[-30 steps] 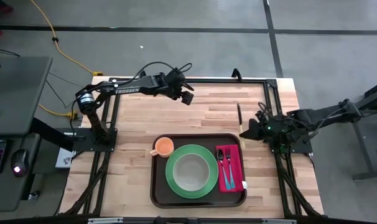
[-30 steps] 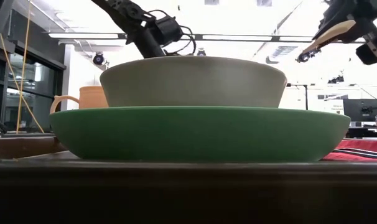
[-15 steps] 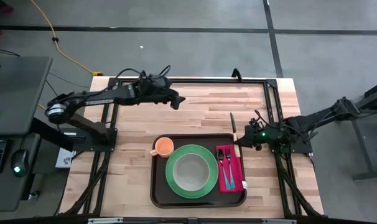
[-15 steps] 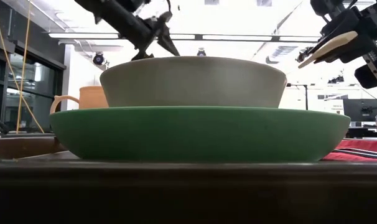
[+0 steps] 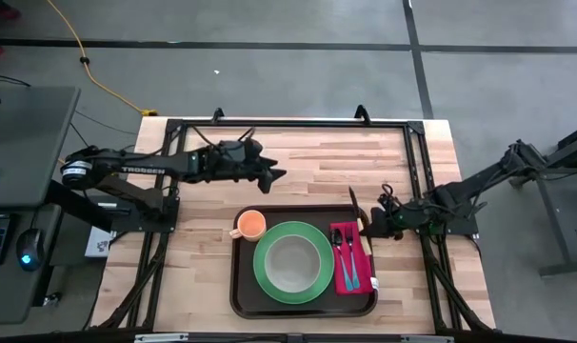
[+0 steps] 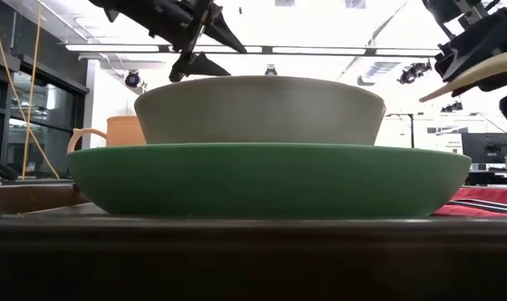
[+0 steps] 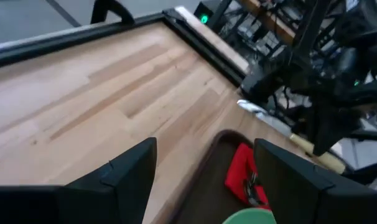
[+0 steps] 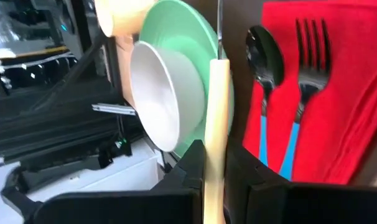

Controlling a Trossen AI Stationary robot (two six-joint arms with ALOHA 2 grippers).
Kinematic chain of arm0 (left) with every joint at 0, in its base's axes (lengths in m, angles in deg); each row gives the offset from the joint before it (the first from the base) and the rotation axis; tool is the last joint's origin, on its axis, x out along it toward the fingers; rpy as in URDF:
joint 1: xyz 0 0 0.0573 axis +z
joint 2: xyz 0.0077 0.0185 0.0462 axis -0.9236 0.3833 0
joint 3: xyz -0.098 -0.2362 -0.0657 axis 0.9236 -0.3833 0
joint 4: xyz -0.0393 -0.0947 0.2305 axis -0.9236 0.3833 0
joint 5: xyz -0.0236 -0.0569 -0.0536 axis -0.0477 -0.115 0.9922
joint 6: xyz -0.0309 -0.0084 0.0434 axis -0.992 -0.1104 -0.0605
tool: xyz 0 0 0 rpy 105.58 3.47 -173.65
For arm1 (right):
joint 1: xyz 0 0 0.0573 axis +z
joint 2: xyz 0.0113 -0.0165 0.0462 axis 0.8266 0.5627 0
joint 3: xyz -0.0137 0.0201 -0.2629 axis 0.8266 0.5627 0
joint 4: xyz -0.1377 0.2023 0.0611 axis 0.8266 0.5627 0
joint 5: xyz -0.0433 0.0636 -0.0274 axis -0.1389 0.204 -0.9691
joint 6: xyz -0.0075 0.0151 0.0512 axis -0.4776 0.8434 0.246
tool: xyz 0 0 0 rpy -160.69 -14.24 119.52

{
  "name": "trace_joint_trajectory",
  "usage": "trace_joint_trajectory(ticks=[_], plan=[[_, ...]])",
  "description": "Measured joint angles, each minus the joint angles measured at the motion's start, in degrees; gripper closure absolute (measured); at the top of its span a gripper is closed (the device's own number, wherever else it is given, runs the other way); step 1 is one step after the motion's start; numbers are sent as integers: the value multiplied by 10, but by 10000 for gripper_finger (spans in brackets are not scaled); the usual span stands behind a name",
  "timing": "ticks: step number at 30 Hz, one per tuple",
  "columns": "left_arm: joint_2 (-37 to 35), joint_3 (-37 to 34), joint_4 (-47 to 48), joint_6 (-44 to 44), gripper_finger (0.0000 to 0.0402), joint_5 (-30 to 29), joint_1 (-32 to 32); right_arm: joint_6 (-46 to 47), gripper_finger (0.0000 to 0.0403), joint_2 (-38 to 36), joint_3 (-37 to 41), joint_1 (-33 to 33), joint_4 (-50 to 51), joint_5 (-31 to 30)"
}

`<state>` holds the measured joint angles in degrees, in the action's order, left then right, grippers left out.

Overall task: Set up tray
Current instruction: Put the yellow table knife on top of the red napkin to the right of the blue fork on the black tray

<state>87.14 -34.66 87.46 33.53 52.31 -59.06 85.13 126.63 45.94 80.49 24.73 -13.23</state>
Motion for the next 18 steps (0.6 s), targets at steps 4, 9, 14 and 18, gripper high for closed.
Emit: trace_joint_trajectory(ticks=[4,9,14,18], plan=[[1,-9,-2,4,108,-13,-18,1,390,0,0,11,7,1],[-7,-45,-7,18,108,-22,-25,0,390,-9,0,13,40,1],[-45,-126,-89,14,108,-11,-24,-8,390,-39,0,13,66,-10],[-80,-193,-182,1,108,-2,-24,-20,390,-63,0,13,69,-27]])
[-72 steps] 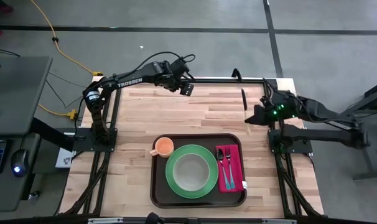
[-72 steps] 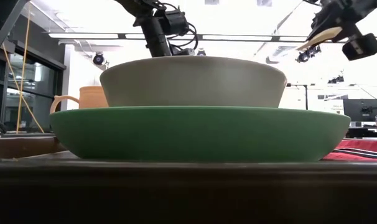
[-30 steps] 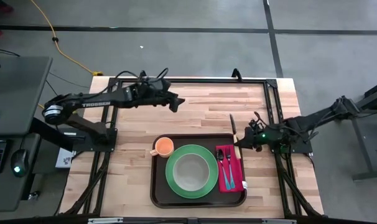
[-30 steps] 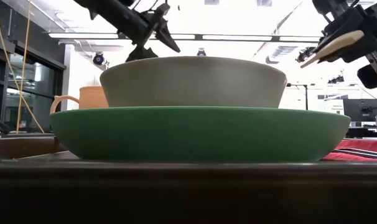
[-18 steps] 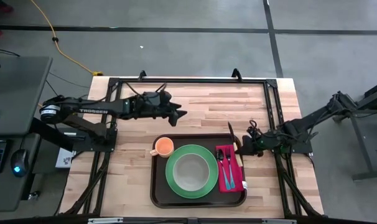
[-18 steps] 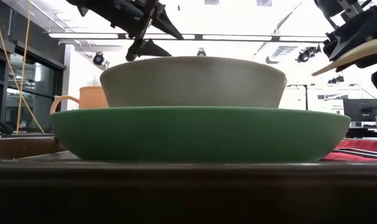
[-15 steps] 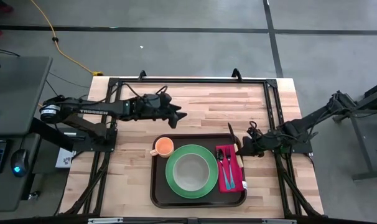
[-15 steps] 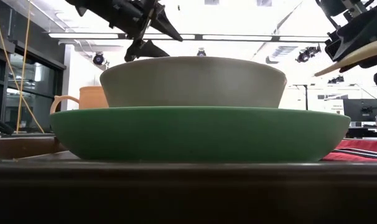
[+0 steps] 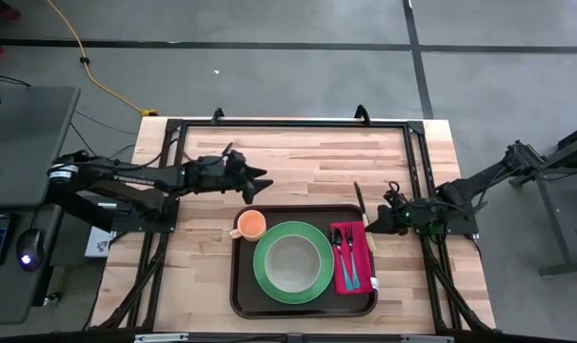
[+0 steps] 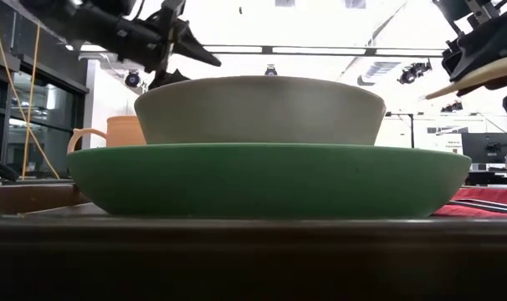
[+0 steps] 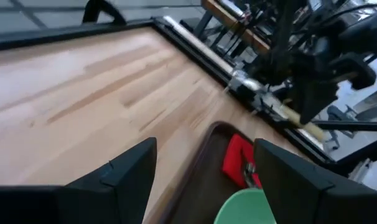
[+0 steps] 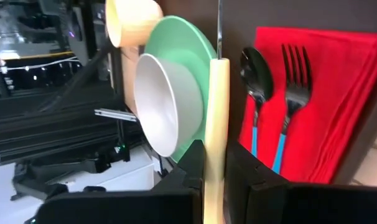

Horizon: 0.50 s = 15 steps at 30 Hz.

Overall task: Set up tray
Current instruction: Put the yellow table knife on top of the red napkin to the right of the blue fork on the black tray

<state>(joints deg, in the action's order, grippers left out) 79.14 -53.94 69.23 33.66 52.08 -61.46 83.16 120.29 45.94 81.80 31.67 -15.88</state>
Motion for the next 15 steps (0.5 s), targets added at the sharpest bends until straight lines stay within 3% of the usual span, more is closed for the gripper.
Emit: trace_joint_trajectory(ticks=[7,15], plan=[[-60,-69,1,-2,108,6,6,-10,390,-20,0,0,25,-10],[-127,-121,0,5,108,76,68,-25,390,-53,0,0,23,-44]])
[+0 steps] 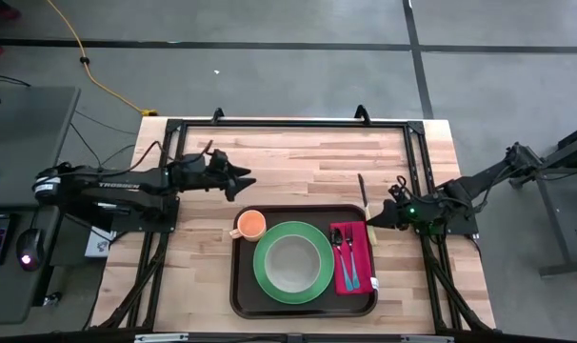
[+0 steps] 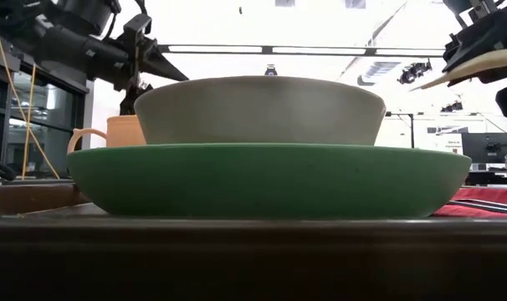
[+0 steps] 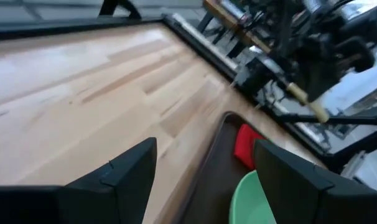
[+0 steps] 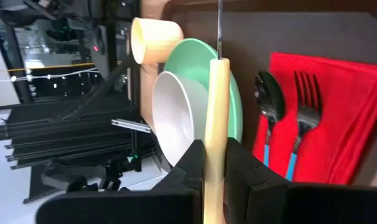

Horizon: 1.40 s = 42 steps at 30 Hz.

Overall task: Set up tray
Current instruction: Put the yellow table knife on top of the red napkin to the right of the blue fork on the black tray

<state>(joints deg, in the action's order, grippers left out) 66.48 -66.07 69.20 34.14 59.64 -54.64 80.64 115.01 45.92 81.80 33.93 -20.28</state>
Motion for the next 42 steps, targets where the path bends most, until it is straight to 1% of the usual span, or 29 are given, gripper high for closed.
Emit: trace_joint_trajectory(ticks=[1,5,8,10,12,13,18,23,26,34,42], plan=[[-7,-5,-6,3,108,8,5,-2,390,-2,0,0,-3,-5],[-45,-34,1,7,108,10,21,-5,390,-4,0,0,0,-7],[-87,-56,0,-5,108,10,31,-2,390,-4,0,-3,-1,-7],[-113,-60,1,-8,108,16,29,-2,390,-4,0,-10,-2,-8],[-135,-60,3,-8,108,39,24,-1,390,-4,0,-20,-2,-10],[-144,-60,11,-7,108,42,20,0,390,-3,0,-25,-4,-10],[-180,-61,47,-8,108,34,-4,2,390,9,0,-37,-35,-6],[-199,-61,61,-8,108,20,-22,25,390,54,0,-25,-56,26],[-206,-61,70,-9,108,9,-29,30,390,82,0,-11,-75,28],[-209,-61,77,-12,108,7,-29,59,390,155,0,32,-111,29],[-209,-61,77,-18,108,8,-28,89,390,213,0,50,-156,48]])
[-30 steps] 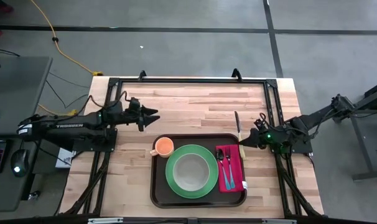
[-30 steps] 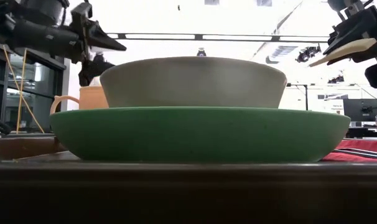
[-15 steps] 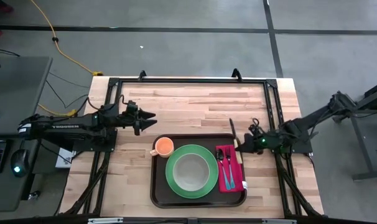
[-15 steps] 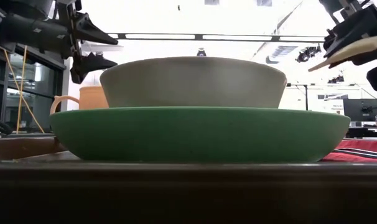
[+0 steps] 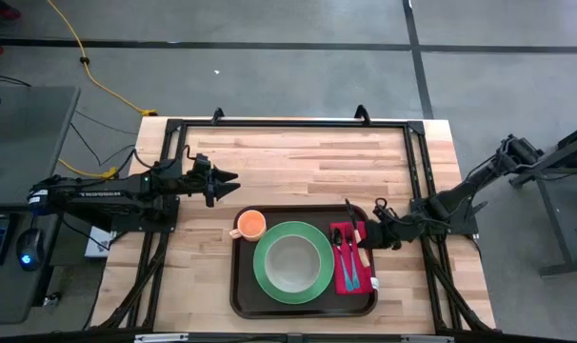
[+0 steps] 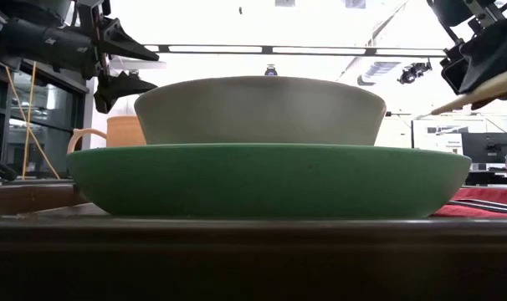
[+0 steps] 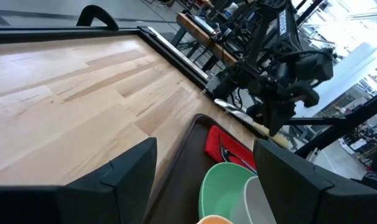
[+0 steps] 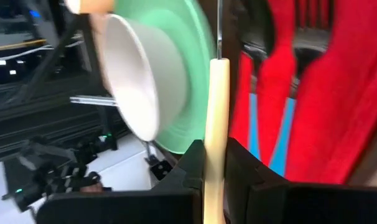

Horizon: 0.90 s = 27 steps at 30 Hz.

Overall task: Set up tray
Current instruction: Put the yellow table knife on top of the red napkin to the right of the blue fork on the black tray

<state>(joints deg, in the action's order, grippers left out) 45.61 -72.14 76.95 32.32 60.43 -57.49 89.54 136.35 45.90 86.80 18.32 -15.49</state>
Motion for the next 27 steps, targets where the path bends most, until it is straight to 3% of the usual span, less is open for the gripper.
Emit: trace_joint_trajectory(ticks=[27], plan=[[0,0,12,-5,108,14,1,77,390,57,0,5,26,77]])
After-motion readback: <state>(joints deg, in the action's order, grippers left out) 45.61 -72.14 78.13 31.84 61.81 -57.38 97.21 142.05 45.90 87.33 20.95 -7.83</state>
